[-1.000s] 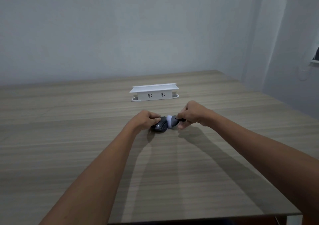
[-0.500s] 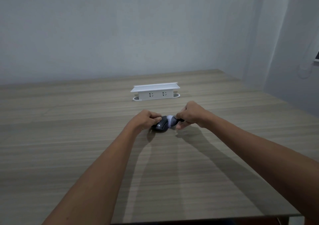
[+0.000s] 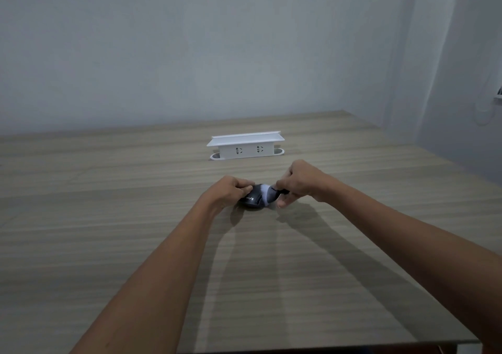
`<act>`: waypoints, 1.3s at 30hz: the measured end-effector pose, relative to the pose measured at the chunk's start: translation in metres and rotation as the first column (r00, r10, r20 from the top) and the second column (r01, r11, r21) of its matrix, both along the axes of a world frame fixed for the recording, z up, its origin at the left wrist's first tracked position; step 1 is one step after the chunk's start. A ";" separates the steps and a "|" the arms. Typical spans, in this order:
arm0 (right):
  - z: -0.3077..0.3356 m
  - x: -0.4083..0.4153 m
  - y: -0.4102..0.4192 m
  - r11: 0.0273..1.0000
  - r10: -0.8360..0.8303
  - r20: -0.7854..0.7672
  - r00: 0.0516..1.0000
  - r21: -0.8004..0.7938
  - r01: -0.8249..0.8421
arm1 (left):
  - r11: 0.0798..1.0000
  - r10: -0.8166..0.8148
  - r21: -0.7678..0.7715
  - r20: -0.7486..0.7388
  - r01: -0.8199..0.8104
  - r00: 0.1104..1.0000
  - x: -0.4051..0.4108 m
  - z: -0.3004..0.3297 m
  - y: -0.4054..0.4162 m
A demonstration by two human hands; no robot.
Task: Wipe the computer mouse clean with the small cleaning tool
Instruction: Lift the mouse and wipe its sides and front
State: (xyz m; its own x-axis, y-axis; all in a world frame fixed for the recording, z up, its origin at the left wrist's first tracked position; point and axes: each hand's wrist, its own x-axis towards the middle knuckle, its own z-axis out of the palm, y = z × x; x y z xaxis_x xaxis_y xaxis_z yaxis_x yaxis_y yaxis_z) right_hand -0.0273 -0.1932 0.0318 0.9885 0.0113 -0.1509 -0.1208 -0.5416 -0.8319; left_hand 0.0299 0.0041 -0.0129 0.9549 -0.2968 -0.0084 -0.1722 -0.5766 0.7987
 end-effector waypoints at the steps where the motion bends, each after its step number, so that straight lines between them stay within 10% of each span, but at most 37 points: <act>1: 0.001 -0.002 0.002 0.999 0.032 -0.018 0.999 0.008 -0.032 | 1.000 -0.003 0.007 0.007 0.003 1.000 0.000 0.000 0.000; 17: 0.008 0.001 0.011 0.994 0.104 -0.024 0.994 -0.032 -0.105 | 0.995 -0.022 0.097 0.046 0.018 0.999 0.001 0.003 -0.001; 39: 0.017 0.012 0.024 0.869 0.249 0.335 0.909 -0.492 -0.057 | 0.996 -0.017 -0.089 -0.041 0.013 0.999 -0.004 -0.004 0.003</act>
